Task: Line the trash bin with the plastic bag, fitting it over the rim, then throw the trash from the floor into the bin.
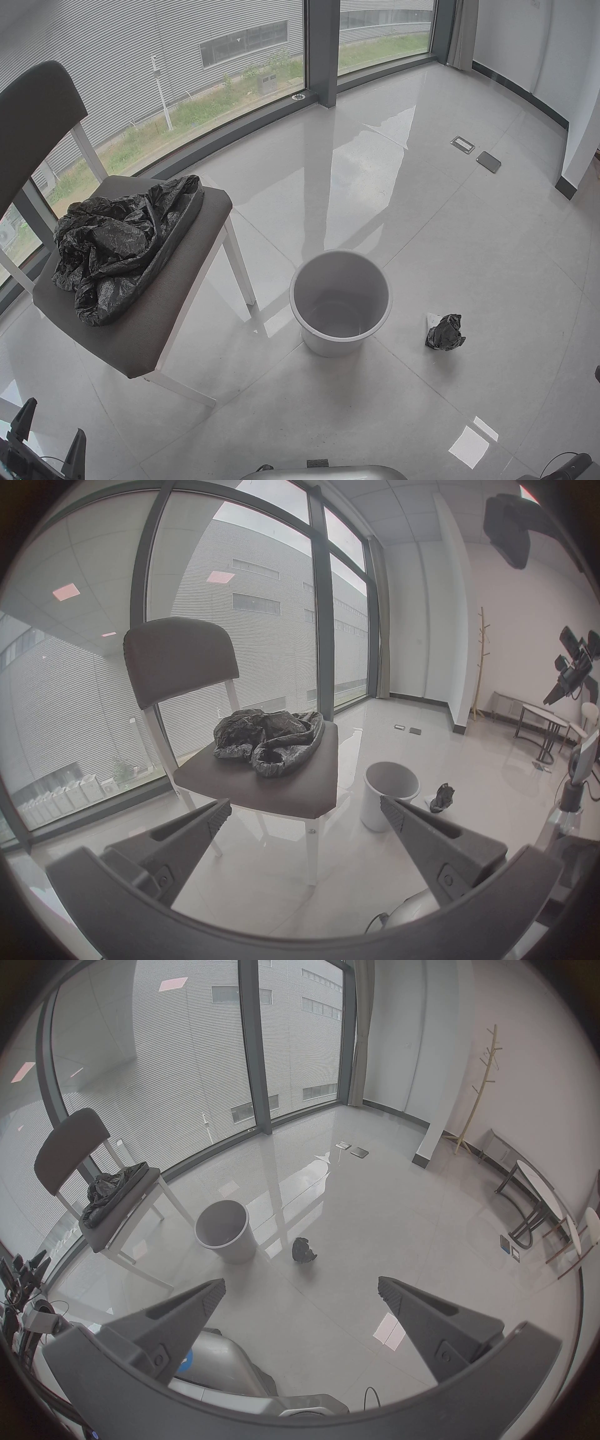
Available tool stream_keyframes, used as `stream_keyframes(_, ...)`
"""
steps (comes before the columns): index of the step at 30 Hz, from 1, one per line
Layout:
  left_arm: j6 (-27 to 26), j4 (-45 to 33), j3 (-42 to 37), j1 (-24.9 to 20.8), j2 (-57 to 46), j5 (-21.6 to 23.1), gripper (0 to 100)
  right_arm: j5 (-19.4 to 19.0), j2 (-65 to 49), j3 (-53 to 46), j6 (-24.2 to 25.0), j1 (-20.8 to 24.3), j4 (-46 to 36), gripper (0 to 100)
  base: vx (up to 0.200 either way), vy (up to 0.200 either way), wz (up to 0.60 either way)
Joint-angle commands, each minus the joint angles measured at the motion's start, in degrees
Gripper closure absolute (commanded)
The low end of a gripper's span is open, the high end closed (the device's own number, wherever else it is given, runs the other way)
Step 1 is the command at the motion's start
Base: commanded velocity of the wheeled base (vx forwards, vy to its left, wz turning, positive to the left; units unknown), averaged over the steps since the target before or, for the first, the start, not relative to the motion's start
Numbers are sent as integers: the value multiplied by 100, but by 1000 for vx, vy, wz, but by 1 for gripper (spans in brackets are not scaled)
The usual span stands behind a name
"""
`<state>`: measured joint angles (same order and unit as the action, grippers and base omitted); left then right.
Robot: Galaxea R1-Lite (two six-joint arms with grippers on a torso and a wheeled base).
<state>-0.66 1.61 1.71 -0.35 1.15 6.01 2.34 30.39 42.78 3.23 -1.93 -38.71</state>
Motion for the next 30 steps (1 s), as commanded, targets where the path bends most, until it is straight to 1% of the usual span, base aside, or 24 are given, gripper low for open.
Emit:
stream_keyframes(1, 2500, 182, 2361, -378, 1801, -838, 0, 21, 19, 99, -42, -18, -58, 0, 0, 0, 0)
stream_keyframes(2, 2456, 85, 2273, -422, 1916, -1058, 0, 21, 28, 99, -59, -18, -58, 0, 0, 0, 0)
stream_keyframes(3, 2456, 85, 2273, -422, 1916, -1058, 0, 21, 28, 99, -59, -18, -58, 0, 0, 0, 0)
stream_keyframes(4, 1999, -249, 1693, -597, 1995, -1093, 0, 21, 72, 47, -103, 8, 3, 0, 0, 0, 0)
stream_keyframes(5, 1621, -389, 1499, -650, 1995, -1111, 0, 3, 125, 38, -130, 8, 21, 0, 0, 0, 0)
stream_keyframes(6, 1121, -574, 1376, -694, 2030, -1120, 0, -6, 204, 38, -130, 8, 30, 0, 0, 0, 0)
stream_keyframes(7, 901, -706, 1367, -703, 2153, -1190, 0, 3, 239, 47, -138, 8, 30, 0, 0, 0, 0)
stream_keyframes(8, 901, -706, 1367, -703, 2153, -1190, 0, 3, 239, 47, -138, 8, 30, 0, 0, 0, 0)
stream_keyframes(9, 918, -890, 1517, -633, 2751, -1295, 0, 38, 336, 108, -253, 8, 38, 0, 0, 0, 0)
stream_keyframes(10, 918, -890, 1517, -633, 2751, -1295, 0, 38, 336, 108, -253, 8, 38, 0, 0, 0, 0)
stream_keyframes(11, 1085, -917, 1807, -360, 3471, -1489, 0, 82, 459, 231, -323, -18, 47, 0, 0, 0, 0)
stream_keyframes(12, 1112, -917, 1860, -316, 3577, -1506, 0, 82, 477, 249, -323, -27, 47, 0, 0, 0, 0)
stream_keyframes(13, 1173, -873, 2158, -70, 4122, -1515, 0, 82, 538, 328, -323, -45, 38, 0, 0, 0, 0)
stream_keyframes(15, 1252, -899, 2695, 238, 5001, -1506, 0, 91, 564, 381, -358, -45, 30, 0, 0, 0, 0)
stream_keyframes(17, 1340, -899, 2923, 378, 5519, -1515, 0, 91, 573, 389, -402, -45, 12, 0, 0, 0, 0)
stream_keyframes(18, 1490, -890, 3081, 440, 5950, -1515, 0, 82, 573, 389, -437, -45, -32, 0, 0, 0, 0)
stream_keyframes(20, 1586, -899, 3204, 422, 6196, -1515, 0, 91, 573, 372, -455, -45, -58, 0, 0, 0, 0)
stream_keyframes(21, 1665, -934, 3433, 431, 6539, -1497, 0, 82, 573, 363, -455, -45, -58, 0, 0, 0, 0)
stream_keyframes(23, 1727, -961, 3591, 466, 6882, -1480, 0, 82, 573, 310, -455, -45, -58, 0, 0, 0, 0)
stream_keyframes(24, 1736, -961, 3600, 466, 6899, -1480, 0, 82, 573, 310, -455, -45, -58, 0, 0, 0, 0)
stream_keyframes(26, 2008, -970, 3749, 501, 7233, -1480, 0, 82, 573, 266, -455, -45, -58, 0, 0, 0, 0)
stream_keyframes(28, 2017, -970, 3758, 501, 7242, -1480, 0, 82, 573, 257, -455, -45, -58, 0, 0, 0, 0)
stream_keyframes(29, 2316, -961, 3890, 615, 7479, -1454, 0, 82, 573, 249, -455, -45, -49, 0, 0, 0, 0)
stream_keyframes(30, 2448, -961, 3960, 659, 7532, -1401, 0, 82, 573, 249, -455, -45, -49, 0, 0, 0, 0)
